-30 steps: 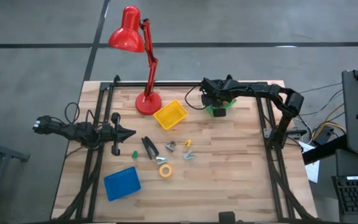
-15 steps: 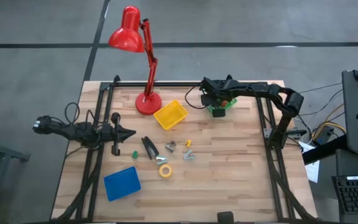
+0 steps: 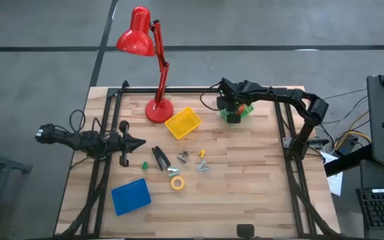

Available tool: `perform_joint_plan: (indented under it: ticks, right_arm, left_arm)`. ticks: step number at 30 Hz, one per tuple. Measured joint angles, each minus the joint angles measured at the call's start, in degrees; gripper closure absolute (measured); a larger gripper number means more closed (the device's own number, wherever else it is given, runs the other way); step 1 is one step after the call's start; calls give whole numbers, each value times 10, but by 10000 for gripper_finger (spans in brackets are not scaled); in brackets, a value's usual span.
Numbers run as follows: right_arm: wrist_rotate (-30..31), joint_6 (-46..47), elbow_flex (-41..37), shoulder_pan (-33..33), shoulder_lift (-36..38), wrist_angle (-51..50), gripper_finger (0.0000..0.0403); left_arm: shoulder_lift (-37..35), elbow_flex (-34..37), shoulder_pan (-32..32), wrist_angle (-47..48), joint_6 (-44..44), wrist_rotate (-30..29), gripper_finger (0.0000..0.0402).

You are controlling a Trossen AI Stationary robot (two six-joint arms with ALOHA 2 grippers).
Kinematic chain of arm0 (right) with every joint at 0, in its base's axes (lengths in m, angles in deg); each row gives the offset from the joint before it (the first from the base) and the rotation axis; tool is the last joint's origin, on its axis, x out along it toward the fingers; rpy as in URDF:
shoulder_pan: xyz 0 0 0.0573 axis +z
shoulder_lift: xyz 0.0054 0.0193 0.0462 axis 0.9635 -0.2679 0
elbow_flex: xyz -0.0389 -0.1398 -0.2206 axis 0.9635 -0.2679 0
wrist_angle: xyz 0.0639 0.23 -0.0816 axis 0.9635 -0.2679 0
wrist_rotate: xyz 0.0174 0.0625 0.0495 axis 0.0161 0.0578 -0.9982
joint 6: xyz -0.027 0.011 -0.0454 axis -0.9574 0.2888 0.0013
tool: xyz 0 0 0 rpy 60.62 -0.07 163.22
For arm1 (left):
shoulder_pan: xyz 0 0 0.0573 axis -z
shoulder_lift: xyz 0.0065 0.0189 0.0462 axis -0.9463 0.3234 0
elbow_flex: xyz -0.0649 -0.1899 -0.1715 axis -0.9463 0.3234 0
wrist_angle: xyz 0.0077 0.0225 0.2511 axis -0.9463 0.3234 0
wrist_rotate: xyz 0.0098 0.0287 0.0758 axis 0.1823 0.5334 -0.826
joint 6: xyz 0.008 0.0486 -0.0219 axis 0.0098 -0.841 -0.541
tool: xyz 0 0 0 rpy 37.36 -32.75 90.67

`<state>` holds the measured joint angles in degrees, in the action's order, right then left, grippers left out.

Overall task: Pick and place Stapler, Stapler remover, tape
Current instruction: Put the green tape into the green bin

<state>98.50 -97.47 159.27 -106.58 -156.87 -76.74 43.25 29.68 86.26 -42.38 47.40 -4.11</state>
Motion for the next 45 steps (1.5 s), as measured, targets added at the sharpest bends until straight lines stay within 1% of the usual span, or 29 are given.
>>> perform_joint_plan:
  ticks: [4, 8, 13, 18, 21, 25, 30, 37, 41, 45]
  right_arm:
    - [-35, 0, 0, 0, 15, 7, 399]
    - [-6, -1, 0, -4, 17, 6, 398]
    - [-10, 7, 0, -13, 17, 4, 396]
    - [-12, 21, 0, -11, 23, -23, 395]
    - [-35, 43, 0, -12, 23, -34, 395]
    - [-39, 37, -1, -14, 19, -50, 395]
    - [-38, 53, -5, -16, 19, -76, 395]
    - [-35, 56, -40, -16, 18, -66, 395]
    - [-5, 50, -56, -15, 19, -42, 394]
    - [-9, 48, -65, -15, 20, -23, 394]
  left_arm:
    - [0, 0, 0, 0, 0, 0, 394]
    - [0, 0, 0, 0, 0, 0, 394]
    - [0, 0, 0, 0, 0, 0, 394]
    - [0, 0, 0, 0, 0, 0, 394]
    - [0, 0, 0, 0, 0, 0, 394]
    - [0, 0, 0, 0, 0, 0, 394]
    - [0, 0, 0, 0, 0, 0, 394]
    - [0, 0, 0, 0, 0, 0, 394]
    - [0, 0, 0, 0, 0, 0, 394]
    - [0, 0, 0, 0, 0, 0, 394]
